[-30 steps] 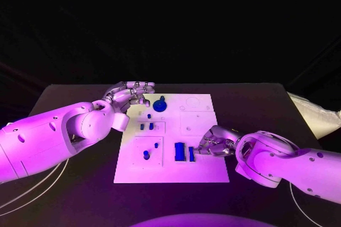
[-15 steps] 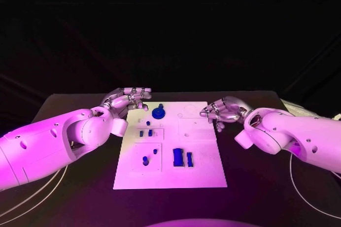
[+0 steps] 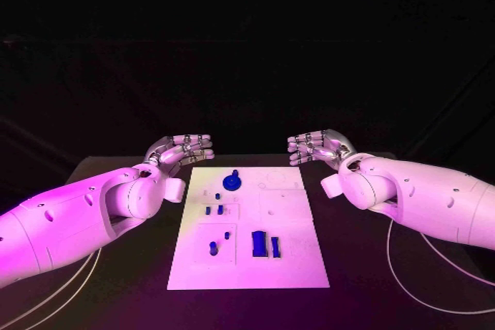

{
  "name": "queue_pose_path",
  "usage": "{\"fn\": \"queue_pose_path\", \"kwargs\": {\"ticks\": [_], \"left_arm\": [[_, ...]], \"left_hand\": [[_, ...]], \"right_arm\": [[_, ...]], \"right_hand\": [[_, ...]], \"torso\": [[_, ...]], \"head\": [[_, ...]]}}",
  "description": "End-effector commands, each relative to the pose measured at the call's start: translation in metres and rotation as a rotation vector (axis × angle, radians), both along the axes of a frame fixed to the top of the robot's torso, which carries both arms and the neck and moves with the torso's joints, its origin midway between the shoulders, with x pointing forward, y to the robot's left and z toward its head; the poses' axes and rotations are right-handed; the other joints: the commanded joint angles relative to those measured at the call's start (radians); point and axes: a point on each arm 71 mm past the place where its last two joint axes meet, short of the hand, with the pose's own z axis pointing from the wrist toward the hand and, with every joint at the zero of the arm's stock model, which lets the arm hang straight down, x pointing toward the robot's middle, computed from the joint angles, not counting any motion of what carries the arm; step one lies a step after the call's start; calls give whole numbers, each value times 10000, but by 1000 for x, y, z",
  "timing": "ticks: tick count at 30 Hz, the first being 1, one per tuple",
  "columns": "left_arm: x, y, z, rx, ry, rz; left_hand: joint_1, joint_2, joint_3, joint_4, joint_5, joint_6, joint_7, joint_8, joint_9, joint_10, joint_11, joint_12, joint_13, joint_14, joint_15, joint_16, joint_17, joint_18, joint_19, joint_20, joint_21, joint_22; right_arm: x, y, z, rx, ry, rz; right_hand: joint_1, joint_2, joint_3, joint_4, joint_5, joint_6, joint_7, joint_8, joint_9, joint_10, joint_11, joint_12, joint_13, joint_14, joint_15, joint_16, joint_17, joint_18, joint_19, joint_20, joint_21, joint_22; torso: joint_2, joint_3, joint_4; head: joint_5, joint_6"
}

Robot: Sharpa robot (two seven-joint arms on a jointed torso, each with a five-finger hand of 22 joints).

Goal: Assemble the parts on the task board

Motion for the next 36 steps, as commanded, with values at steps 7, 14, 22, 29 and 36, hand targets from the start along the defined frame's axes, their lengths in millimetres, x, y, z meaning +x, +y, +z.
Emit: {"fn": "queue_pose_path", "kwargs": {"ticks": [7, 14, 22, 29, 36], "left_arm": [[7, 8, -11, 39, -245, 1248], [1, 3, -13, 195, -56, 936], [-23, -9, -17, 610, -404, 1651], [-49, -20, -19, 1047, -789, 2308], [-61, -24, -18, 1239, -964, 2575]], "left_hand": [[-26, -1, -134, 129, -37, 30, -9, -292, -22, 318, 90, -812, -9, 410, 101, -1659, -661, 125, 267, 200, -307, -1166], [-5514, 888, -1899, 256, -599, -3818, -854, -826, -674, -3668, -611, -1610, -621, -3442, -510, -2623, -1613, -576, -3177, -871, -947, -3159], [-7727, 888, -2613, 256, -1425, -5378, -1206, -1578, -674, -5281, -903, -1920, -621, -5004, -1394, -2994, -1613, -841, -4564, -1309, -947, -3944], [-9102, 888, -3057, 256, -1425, -6341, -2089, -1578, -674, -6285, -1635, -2705, -621, -5976, -1394, -3223, -1613, -946, -5427, -1574, -947, -4433], [-10186, 888, -3406, 256, -1425, -7100, -2089, -1578, -674, -7075, -1635, -2705, -621, -6737, -1394, -3933, -1613, -1710, -6098, -2408, -947, -4816]], "right_arm": [[12, 8, -6, 1424, -322, 577], [7, 8, -9, 946, -142, -124], [-17, 28, -12, 1448, -324, -919], [-47, 48, -12, 1815, -368, -1792], [-64, 57, -11, 1924, -336, -2229]], "right_hand": [[-276, -288, 15, -915, -292, -61, -14, -21, -528, -145, 155, -298, -1033, -195, 335, -868, -1250, 60, 41, 285, -1104, -602], [-5809, 127, -1002, -329, -935, -3924, -799, -653, -1052, -4492, -494, -1073, -1890, -4680, -185, -1513, -1912, -654, -4209, -663, -1820, -1246], [-8009, 127, -1415, -329, -1859, -5462, -1110, -653, -1788, -6227, -1429, -1073, -1890, -6462, -918, -1513, -2836, -913, -5900, -1043, -2109, -1246], [-9382, 127, -1674, -329, -1859, -6424, -1901, -653, -1788, -7309, -1429, -1073, -1890, -7577, -918, -1513, -2836, -1026, -6956, -1280, -2836, -1246], [-10480, 127, -2473, -329, -1859, -7186, -1901, -653, -1788, -8169, -1429, -1073, -1890, -8462, -918, -1513, -2836, -1776, -7790, -2014, -2836, -1246]], "torso": [[-380, 73, 71], [-308, 65, -47], [-457, 139, -295], [-481, 151, -336], [-481, 151, -336]], "head": [[-13, 227], [114, 354], [514, 962], [580, 1061], [580, 1061]]}}
